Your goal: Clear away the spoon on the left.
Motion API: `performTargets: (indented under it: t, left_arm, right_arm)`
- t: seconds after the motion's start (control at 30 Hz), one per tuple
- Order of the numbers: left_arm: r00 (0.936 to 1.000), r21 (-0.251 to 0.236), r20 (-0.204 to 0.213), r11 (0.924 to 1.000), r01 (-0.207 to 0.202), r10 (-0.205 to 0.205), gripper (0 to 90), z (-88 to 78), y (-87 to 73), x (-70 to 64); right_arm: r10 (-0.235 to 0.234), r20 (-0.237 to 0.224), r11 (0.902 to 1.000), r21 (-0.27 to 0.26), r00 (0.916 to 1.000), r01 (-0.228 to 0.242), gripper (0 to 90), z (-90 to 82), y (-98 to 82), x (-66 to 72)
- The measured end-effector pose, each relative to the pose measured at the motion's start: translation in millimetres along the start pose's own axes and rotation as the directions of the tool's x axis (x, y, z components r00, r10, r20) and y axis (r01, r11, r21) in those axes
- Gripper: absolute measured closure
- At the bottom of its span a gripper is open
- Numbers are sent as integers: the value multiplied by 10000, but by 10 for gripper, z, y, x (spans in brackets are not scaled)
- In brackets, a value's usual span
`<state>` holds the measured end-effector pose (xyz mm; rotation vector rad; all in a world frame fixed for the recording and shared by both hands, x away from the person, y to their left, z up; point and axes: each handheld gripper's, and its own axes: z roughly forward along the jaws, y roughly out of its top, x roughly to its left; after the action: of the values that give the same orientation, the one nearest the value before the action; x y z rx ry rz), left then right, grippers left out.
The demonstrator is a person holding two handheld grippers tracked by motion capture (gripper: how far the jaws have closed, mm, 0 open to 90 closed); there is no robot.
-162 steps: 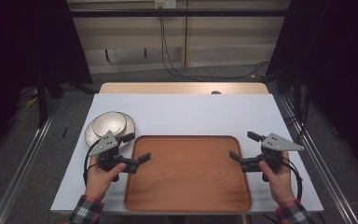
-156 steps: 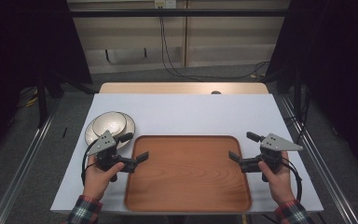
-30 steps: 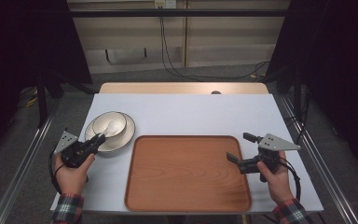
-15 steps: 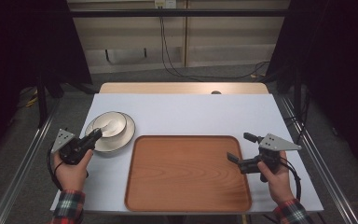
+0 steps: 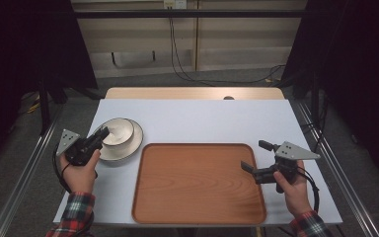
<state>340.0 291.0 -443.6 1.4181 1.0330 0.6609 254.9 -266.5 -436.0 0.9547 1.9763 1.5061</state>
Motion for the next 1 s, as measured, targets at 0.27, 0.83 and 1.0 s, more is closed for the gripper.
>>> performTargets:
  t: [0.27,0.83,1.0]
  left_arm:
    - [9997,-271,-165,9995,149,-153,846,146,71,17]
    - [9982,-462,-502,9985,304,-328,848,406,153,25]
    - [9974,-536,-597,9979,374,-406,850,470,159,27]
  right_arm:
    - [3,-169,10000,16,9999,-2,2,-4,2,1]
    - [94,-147,10000,-29,9998,-95,2,-13,0,-3]
    - [119,-176,9999,-23,9998,-119,1,-12,-2,-2]
